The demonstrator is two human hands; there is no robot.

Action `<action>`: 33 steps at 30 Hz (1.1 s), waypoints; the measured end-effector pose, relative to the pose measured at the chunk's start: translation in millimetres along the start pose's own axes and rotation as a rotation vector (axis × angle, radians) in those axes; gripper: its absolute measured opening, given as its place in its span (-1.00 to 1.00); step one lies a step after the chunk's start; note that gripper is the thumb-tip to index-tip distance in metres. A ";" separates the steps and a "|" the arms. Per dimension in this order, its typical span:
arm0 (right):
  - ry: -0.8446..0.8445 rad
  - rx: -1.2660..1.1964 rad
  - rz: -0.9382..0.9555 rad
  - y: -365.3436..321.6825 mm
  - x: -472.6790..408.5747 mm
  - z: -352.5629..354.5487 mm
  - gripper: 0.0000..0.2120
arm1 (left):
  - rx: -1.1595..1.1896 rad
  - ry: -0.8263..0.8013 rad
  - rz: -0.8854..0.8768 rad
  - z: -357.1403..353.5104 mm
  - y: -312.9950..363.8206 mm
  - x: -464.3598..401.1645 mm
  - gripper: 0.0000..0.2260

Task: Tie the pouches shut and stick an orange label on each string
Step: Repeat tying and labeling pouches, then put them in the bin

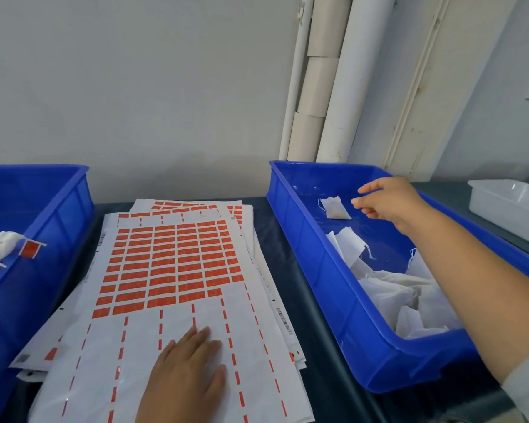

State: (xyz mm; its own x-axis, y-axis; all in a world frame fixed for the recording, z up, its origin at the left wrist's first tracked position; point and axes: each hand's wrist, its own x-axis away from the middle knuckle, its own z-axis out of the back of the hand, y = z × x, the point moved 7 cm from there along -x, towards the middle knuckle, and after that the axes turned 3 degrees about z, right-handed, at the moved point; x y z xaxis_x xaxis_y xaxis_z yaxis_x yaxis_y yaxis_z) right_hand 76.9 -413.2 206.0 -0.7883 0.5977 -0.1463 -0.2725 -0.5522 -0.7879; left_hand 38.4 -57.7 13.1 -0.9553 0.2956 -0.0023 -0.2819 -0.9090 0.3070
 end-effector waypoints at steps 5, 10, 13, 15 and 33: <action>-0.042 0.338 -0.027 24.3 -11.7 -17.0 -0.85 | -0.005 0.000 0.007 -0.4 0.0 1.4 -0.54; -0.151 0.551 -0.179 63.9 -2.1 -37.3 -0.76 | -0.008 -0.007 0.007 1.1 1.1 1.1 -0.54; 0.016 0.417 -0.213 41.1 -5.9 -22.8 -0.73 | -0.018 0.000 -0.001 2.9 2.7 0.7 -0.54; 0.092 0.258 -0.124 7.8 -7.4 -13.0 -0.77 | -0.010 0.000 0.000 2.4 3.3 0.8 -0.54; -0.413 -0.585 -0.334 -10.3 220.9 -197.9 -0.98 | 0.919 0.295 0.261 56.5 -16.5 30.0 -0.84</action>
State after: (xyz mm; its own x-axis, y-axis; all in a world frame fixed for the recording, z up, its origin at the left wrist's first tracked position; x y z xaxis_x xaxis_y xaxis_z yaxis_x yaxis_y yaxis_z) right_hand 14.8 -160.5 63.5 -0.8882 0.3503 0.2973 -0.2871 0.0820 -0.9544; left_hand 19.4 -17.2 61.7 -0.9965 -0.0791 -0.0281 -0.0016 -0.3174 0.9483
